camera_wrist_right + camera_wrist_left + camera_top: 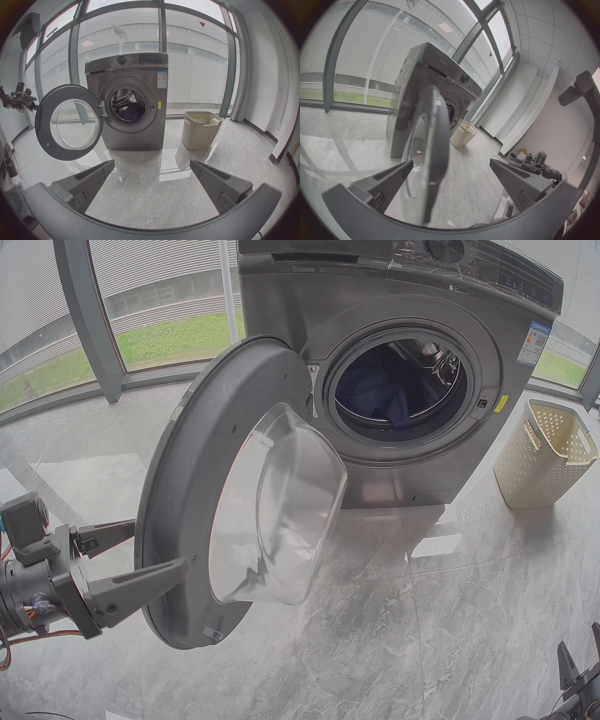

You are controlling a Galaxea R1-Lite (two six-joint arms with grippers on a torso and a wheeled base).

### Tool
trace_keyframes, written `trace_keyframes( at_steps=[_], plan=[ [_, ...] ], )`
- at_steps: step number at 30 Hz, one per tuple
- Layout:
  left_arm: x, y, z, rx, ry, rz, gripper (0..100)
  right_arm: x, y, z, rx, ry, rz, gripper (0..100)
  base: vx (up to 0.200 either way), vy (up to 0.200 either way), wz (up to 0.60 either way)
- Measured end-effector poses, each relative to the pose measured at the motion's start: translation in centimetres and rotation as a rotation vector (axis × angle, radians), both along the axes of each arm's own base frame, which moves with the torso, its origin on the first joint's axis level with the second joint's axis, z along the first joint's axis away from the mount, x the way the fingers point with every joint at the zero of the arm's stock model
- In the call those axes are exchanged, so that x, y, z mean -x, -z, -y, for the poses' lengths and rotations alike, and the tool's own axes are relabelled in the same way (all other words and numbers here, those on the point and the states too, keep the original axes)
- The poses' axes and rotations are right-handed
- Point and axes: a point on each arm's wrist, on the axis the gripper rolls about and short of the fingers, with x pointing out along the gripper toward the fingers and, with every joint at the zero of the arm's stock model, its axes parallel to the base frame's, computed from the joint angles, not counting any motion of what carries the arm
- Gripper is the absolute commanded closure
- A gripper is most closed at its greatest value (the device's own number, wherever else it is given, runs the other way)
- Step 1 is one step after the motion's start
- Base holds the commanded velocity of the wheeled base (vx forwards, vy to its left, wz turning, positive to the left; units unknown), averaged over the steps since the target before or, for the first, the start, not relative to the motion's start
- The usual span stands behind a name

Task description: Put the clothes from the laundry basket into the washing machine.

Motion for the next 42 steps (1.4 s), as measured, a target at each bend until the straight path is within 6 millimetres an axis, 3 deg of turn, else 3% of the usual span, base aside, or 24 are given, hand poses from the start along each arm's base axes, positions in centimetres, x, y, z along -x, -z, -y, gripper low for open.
trace_keyframes(
  at_steps=[7, 16, 23, 28, 42],
  plan=[
    [0.1, -0.7, -0.7, 0.027, -0.1, 0.03, 0, 0.0, 0.0, 0.0, 0.0, 0.0, 0.0, 0, 0.0, 0.0, 0.0],
    [-0.9, -1.9, -3.0, 0.054, -0.291, 0.102, 0, 0.0, 0.0, 0.0, 0.0, 0.0, 0.0, 0, 0.0, 0.0, 0.0],
    [-2.4, -1.1, -3.3, 0.023, -0.338, 0.07, 0, 0.0, 0.0, 0.0, 0.0, 0.0, 0.0, 0, 0.0, 0.0, 0.0],
    [-3.4, -0.3, -2.4, 0.001, -0.3, 0.026, 0, 0.0, 0.0, 0.0, 0.0, 0.0, 0.0, 0, 0.0, 0.0, 0.0],
    [-6.5, 1.0, 2.3, -0.006, -0.181, 0.042, 0, 0.0, 0.0, 0.0, 0.0, 0.0, 0.0, 0, 0.0, 0.0, 0.0]
  ],
)
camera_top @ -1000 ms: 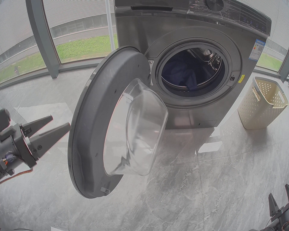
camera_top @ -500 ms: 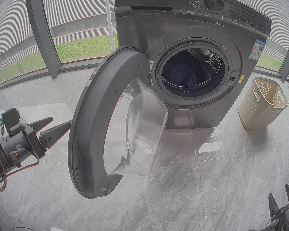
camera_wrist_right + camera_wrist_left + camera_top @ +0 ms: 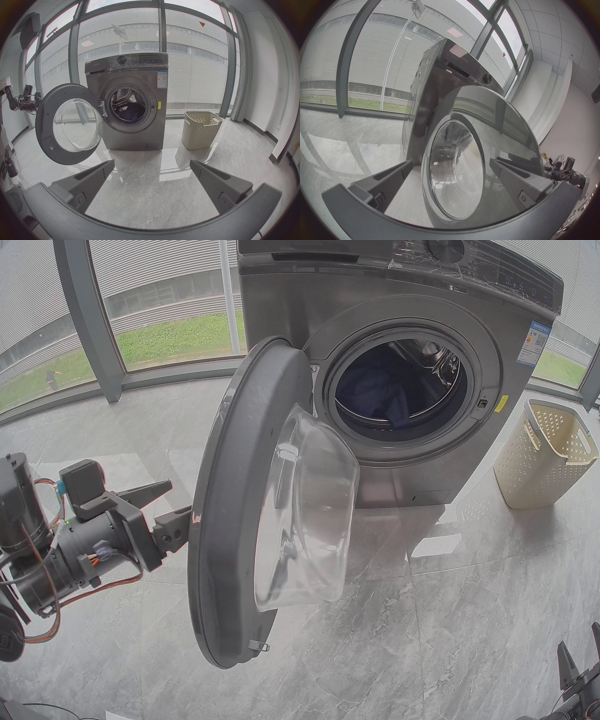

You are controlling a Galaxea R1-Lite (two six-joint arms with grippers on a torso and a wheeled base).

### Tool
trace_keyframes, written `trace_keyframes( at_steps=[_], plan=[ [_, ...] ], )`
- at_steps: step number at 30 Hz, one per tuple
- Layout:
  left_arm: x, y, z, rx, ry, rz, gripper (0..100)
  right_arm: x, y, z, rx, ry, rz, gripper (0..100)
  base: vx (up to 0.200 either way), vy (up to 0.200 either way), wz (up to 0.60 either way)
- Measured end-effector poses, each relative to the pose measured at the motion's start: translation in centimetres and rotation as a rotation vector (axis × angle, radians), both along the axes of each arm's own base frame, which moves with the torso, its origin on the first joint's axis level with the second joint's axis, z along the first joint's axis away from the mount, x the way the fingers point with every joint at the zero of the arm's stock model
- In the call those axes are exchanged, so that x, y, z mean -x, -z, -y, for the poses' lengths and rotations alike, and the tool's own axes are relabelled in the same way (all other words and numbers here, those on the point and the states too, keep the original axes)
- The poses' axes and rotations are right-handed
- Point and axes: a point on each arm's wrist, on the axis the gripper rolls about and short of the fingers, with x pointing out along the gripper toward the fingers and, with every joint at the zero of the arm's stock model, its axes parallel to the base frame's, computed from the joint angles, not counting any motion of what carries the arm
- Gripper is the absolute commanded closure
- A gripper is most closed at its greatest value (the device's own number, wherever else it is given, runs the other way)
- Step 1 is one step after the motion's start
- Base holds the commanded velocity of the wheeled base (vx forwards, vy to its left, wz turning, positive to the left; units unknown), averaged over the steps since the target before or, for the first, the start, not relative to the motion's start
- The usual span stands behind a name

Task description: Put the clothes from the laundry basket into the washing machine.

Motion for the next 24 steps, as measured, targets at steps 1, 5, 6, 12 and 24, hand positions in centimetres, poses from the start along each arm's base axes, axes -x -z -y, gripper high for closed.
trace_keyframes(
  at_steps=[1, 5, 6, 12, 24],
  plan=[
    [-0.3, 0.1, 0.4, 0.001, 0.002, 0.003, 0, 0.0, 0.0, 0.0, 0.0, 0.0, 0.0, 0, 0.0, 0.0, 0.0],
    [-1.7, 0.3, 2.1, 0.007, 0.021, 0.016, 0, 0.0, 0.0, 0.0, 0.0, 0.0, 0.0, 0, 0.0, 0.0, 0.0],
    [-2.0, 0.3, 2.4, 0.009, 0.024, 0.019, 0, 0.0, 0.0, 0.0, -0.001, 0.0, 0.0, 0, 0.0, 0.0, 0.0],
    [-4.7, 0.0, 5.0, 0.02, 0.037, 0.036, 0, 0.0, 0.0, 0.0, -0.001, 0.0, 0.0, 0, 0.0, 0.0, 0.0],
    [-9.4, -1.0, 9.7, 0.056, 0.03, 0.088, 0, 0.0, 0.0, 0.0, -0.001, 0.0, 0.0, 0, 0.0, 0.0, 0.0]
  ],
)
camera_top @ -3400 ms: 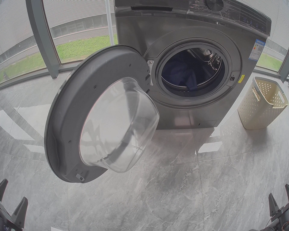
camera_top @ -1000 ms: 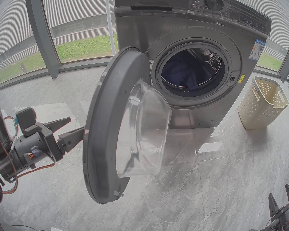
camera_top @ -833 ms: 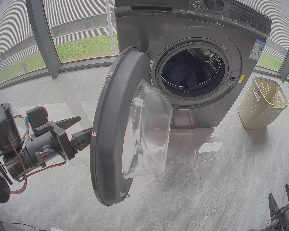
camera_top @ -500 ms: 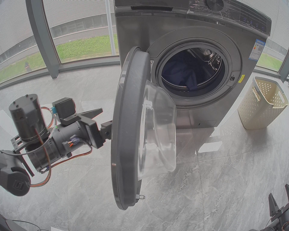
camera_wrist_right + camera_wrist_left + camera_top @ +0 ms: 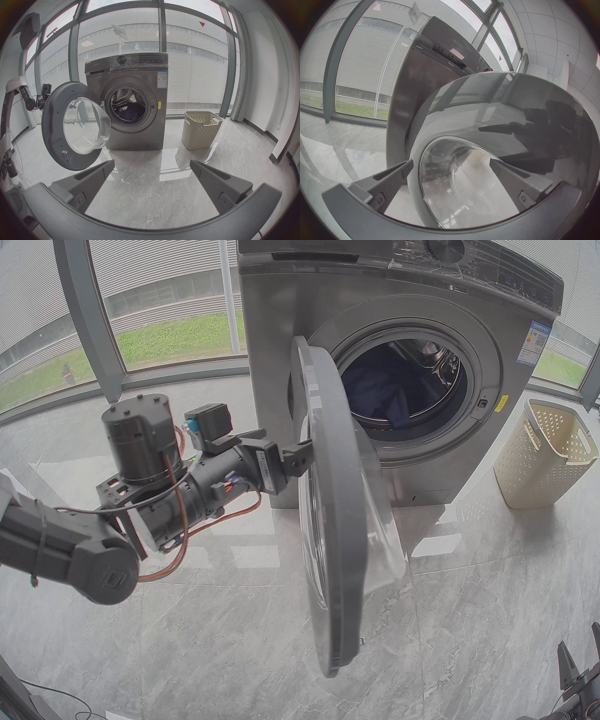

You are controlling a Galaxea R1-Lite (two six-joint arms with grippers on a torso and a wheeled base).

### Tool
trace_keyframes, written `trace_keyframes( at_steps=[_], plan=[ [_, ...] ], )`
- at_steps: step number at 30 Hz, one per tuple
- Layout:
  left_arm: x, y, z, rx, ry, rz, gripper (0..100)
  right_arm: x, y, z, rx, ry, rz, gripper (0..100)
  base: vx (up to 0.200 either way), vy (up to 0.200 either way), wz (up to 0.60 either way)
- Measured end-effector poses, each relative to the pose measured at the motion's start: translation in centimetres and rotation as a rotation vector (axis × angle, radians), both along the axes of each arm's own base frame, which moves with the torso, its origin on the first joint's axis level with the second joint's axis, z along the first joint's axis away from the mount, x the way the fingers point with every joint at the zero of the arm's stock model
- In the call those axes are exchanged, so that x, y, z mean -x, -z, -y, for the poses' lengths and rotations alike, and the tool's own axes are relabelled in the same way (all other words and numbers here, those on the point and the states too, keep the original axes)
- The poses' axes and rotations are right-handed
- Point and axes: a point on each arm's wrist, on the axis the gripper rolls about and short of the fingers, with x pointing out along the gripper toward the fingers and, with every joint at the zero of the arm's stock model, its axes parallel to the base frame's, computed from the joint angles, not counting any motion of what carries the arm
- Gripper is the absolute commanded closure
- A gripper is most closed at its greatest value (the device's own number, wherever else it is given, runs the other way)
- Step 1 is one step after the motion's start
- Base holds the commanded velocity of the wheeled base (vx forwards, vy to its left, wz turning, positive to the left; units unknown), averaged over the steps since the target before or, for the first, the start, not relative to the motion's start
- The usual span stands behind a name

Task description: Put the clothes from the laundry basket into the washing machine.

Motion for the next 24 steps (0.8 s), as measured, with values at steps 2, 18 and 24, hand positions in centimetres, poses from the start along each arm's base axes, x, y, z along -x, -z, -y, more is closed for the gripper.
trace_keyframes(
  at_steps=[2, 18, 24],
  plan=[
    [-0.7, -0.1, 0.7, 0.008, -0.001, 0.01, 0, 0.0, 0.0, 0.0, 0.0, 0.0, 0.0, 0, 0.0, 0.0, 0.0],
    [-4.1, -0.9, 5.0, 0.067, -0.028, 0.071, 0, 0.0, 0.0, 0.0, 0.0, 0.0, 0.0, 0, 0.0, 0.0, 0.0],
    [-5.6, -1.6, 6.1, 0.105, -0.093, 0.098, 0, 0.0, 0.0, 0.0, 0.0, 0.0, 0.0, 0, 0.0, 0.0, 0.0]
  ],
)
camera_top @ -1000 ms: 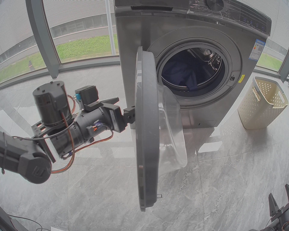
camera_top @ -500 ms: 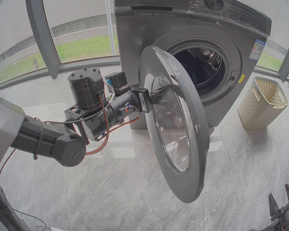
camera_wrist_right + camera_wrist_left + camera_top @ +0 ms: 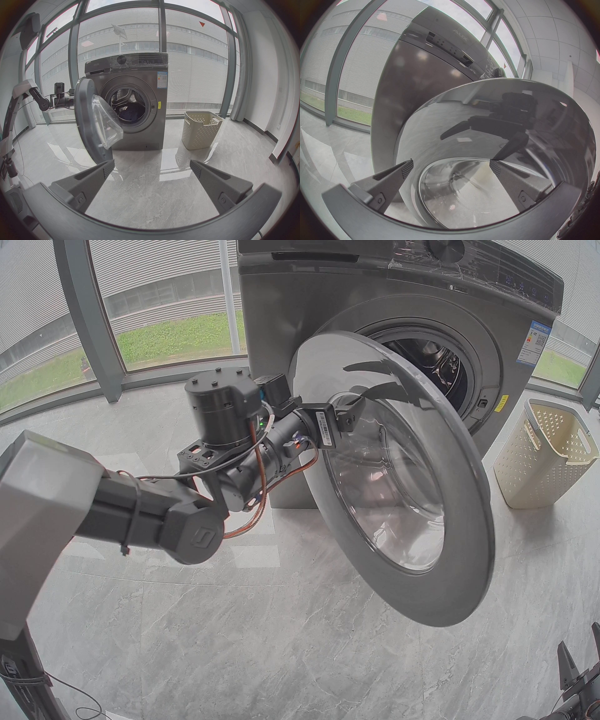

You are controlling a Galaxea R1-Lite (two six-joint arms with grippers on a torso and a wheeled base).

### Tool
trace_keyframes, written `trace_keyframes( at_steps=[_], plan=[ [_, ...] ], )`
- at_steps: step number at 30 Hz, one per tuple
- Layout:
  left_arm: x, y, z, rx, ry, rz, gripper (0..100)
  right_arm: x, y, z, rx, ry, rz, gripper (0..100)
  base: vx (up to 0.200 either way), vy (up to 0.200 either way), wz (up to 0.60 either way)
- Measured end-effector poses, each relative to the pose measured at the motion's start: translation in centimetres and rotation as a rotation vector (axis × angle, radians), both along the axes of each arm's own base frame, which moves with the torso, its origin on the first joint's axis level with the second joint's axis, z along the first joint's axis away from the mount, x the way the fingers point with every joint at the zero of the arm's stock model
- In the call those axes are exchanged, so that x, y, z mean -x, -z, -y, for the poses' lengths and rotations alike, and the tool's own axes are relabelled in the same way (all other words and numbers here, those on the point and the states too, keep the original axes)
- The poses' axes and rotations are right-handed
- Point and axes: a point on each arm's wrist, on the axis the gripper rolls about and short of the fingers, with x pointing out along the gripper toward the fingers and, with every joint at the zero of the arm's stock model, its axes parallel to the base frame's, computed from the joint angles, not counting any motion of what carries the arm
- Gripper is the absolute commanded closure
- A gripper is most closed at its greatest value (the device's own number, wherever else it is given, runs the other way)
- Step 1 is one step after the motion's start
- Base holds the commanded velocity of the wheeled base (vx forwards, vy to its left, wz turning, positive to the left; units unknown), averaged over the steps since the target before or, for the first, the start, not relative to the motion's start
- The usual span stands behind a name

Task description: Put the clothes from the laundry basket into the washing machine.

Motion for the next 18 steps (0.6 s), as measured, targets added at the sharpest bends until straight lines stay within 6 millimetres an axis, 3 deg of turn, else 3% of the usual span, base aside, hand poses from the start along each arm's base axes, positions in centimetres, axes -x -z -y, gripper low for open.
trace_keyframes(
  at_steps=[8, 18],
  plan=[
    [-2.3, -1.7, 1.5, 0.141, -0.104, 0.079, 0, 0.0, 0.0, 0.0, 0.0, 0.0, 0.0, 0, 0.0, 0.0, 0.0],
    [-2.4, -0.2, 3.5, 0.128, -0.093, 0.044, 0, 0.0, 0.0, 0.0, 0.0, -0.001, 0.0, 0, 0.0, 0.0, 0.0]
  ],
)
